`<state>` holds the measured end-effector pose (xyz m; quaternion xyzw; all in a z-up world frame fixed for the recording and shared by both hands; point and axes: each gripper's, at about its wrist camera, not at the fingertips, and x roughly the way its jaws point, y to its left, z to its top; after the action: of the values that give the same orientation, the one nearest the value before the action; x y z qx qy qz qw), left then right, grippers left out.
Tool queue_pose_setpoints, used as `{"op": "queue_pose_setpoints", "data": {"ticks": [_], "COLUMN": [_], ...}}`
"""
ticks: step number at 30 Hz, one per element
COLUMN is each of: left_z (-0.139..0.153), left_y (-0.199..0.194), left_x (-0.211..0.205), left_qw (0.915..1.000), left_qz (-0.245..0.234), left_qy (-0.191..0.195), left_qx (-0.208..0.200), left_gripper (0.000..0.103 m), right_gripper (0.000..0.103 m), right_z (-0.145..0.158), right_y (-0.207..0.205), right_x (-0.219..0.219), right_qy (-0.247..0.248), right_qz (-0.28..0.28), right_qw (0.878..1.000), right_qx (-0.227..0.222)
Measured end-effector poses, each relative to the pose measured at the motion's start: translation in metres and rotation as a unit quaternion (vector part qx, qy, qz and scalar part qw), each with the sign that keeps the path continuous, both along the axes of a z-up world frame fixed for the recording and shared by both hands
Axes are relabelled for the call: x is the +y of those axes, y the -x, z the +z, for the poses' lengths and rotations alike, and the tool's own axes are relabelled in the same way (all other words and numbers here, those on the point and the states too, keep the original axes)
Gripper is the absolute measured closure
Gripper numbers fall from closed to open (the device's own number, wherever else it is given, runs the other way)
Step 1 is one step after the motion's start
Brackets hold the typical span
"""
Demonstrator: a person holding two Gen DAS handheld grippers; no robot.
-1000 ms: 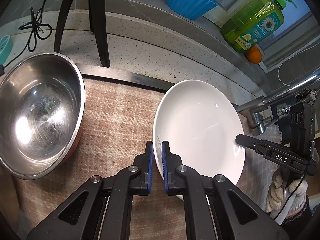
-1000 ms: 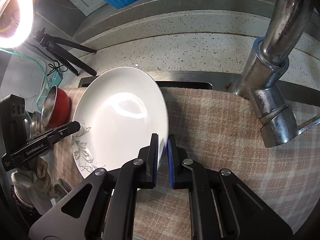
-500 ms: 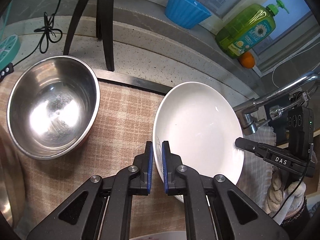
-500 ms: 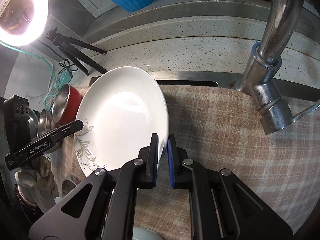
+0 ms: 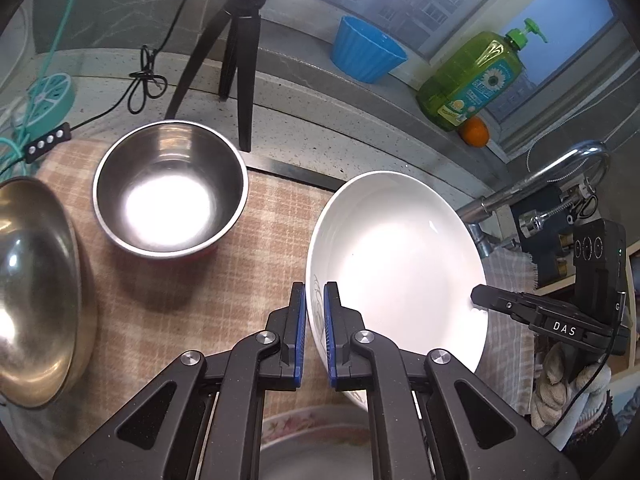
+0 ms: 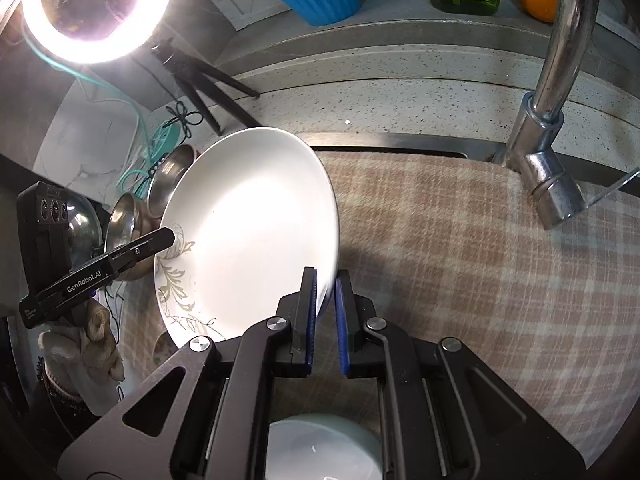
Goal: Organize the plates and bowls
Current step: 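Lift the white plate with the right tool and carry it over the floral stack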
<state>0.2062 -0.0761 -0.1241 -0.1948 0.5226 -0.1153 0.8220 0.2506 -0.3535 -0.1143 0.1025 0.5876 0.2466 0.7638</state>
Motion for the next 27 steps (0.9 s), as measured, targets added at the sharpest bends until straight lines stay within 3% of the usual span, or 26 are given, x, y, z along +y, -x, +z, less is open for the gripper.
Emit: {"op": "queue_pose_setpoints", "data": {"ticks": [11,27], "left_z": [0.02,0.012], "left_y": [0.049,0.113], "left_x": [0.021,0.051], "left_qw": [0.9999,0.9999], "left_qz": [0.004,0.008], "left_qy": [-0.001,0.008], "left_qx": [-0.015,0.01], "left_gripper": [0.096,0.096], "right_gripper": [0.094,0.093], "right_z": [0.013,0.007], "right_y": [0.049,0.128], "right_x": [0.021,0.055], "right_qy": [-0.007,-0.008], "right_qz": [0.022,0.037], "right_qw": [1.0,0.999], "right_qx": [0.002,0.023]}}
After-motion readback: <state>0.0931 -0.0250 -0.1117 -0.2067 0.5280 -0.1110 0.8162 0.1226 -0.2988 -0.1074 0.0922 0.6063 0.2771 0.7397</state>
